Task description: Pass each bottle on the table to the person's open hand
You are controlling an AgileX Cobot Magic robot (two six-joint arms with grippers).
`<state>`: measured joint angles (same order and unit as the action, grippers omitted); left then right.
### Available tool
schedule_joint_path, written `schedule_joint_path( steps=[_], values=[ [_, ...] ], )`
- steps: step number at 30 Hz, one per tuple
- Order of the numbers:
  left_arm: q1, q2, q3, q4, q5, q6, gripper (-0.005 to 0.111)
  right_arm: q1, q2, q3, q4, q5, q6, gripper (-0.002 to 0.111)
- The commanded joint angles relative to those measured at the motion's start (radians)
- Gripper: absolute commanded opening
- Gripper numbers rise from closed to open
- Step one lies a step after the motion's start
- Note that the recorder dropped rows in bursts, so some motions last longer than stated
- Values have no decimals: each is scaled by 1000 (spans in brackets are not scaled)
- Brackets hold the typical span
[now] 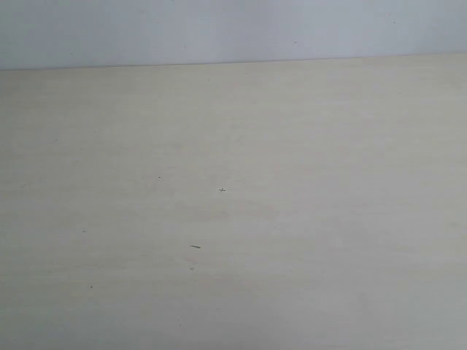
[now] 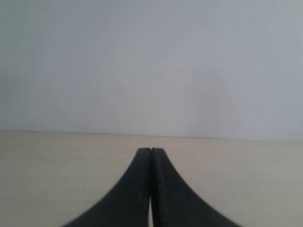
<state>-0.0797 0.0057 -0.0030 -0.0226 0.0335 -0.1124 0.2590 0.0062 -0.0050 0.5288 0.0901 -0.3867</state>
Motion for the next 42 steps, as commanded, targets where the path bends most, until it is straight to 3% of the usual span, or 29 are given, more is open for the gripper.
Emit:
schedule_joint_path(
  steps=[1, 6, 12, 15, 38, 42],
  values=[
    [3, -6, 3, -8, 0, 1, 0, -3, -6, 5, -5, -7, -5, 0],
    [3, -6, 3, -8, 0, 1, 0, -16, -6, 5, -23, -7, -16, 0],
    [3, -6, 3, -8, 0, 1, 0, -250, -6, 5, -28, 29, -12, 0],
    [3, -6, 3, -8, 0, 1, 0, -321, -6, 5, -60, 51, -16, 0],
    [3, -6, 3, -8, 0, 1, 0, -293, -6, 5, -149, 59, -11, 0],
    [3, -6, 3, -8, 0, 1, 0, -293, -6, 5, -359, 59, 207, 0]
  ],
)
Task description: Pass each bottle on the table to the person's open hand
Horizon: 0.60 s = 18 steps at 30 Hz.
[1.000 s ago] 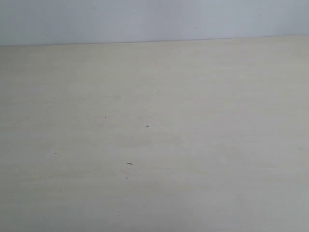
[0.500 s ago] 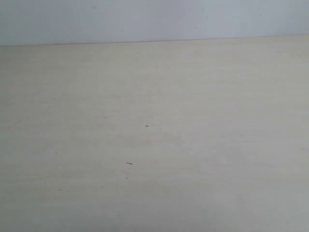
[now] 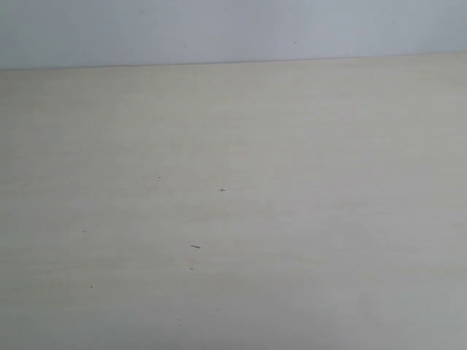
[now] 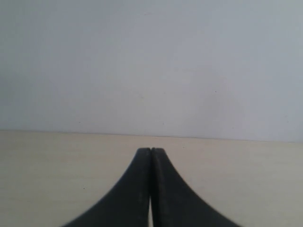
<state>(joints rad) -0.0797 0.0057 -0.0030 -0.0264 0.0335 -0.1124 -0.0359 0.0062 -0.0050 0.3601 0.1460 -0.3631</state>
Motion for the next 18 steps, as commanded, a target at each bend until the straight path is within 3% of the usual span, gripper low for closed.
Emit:
schedule_joint_path(
  steps=[1, 2, 4, 18],
  values=[
    [3, -6, 3, -4, 0, 1, 0, 2, -6, 5, -268, 1, 245, 0],
    [3, -6, 3, -4, 0, 1, 0, 2, -6, 5, -396, -22, 378, 0],
    [3, -6, 3, -4, 0, 1, 0, 2, -6, 5, -444, -22, 420, 0],
    [3, -6, 3, -4, 0, 1, 0, 2, -6, 5, -441, -20, 415, 0]
  ],
)
